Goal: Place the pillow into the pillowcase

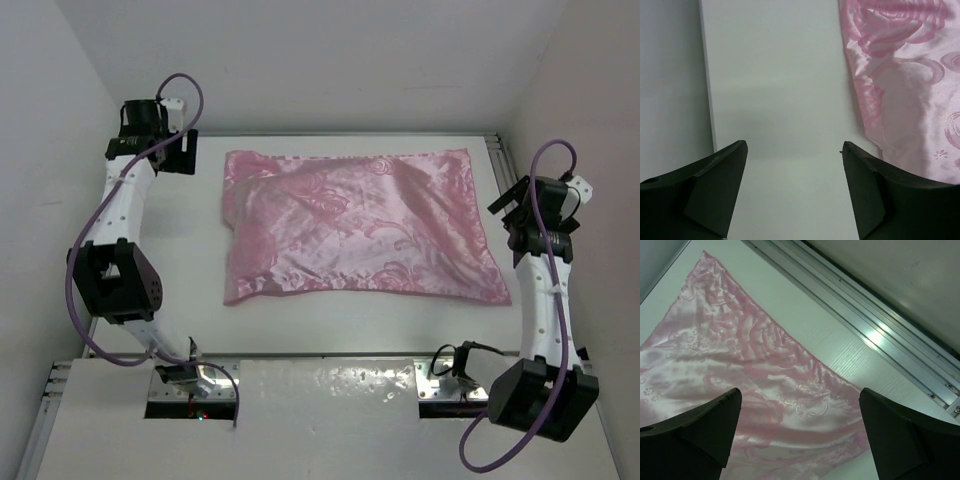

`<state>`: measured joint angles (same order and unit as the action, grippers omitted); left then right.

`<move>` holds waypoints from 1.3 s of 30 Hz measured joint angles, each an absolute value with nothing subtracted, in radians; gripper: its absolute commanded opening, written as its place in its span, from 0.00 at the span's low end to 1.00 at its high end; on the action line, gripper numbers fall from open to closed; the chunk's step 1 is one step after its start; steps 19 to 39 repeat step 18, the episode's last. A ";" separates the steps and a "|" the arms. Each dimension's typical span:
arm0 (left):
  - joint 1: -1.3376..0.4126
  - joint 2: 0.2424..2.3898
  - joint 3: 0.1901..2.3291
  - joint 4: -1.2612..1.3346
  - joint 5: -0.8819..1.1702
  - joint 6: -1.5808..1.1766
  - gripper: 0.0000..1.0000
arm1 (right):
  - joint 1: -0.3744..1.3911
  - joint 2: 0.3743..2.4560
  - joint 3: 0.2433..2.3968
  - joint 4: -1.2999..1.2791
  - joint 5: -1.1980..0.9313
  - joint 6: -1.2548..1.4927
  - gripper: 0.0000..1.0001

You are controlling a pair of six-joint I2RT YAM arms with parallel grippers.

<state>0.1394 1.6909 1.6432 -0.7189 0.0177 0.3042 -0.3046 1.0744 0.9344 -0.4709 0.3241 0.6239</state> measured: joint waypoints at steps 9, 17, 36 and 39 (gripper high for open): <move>0.139 1.664 1.645 -0.747 0.015 0.300 0.75 | -0.305 0.986 0.896 -0.455 0.346 0.575 0.99; 0.139 1.664 1.645 -0.753 0.014 0.297 0.75 | -0.305 0.986 0.893 -0.452 0.407 0.556 0.99; 0.139 1.664 1.645 -0.754 0.014 0.297 0.75 | -0.305 0.986 0.892 -0.452 0.413 0.556 0.99; 0.139 1.664 1.645 -0.754 0.014 0.297 0.75 | -0.305 0.986 0.892 -0.452 0.413 0.556 0.99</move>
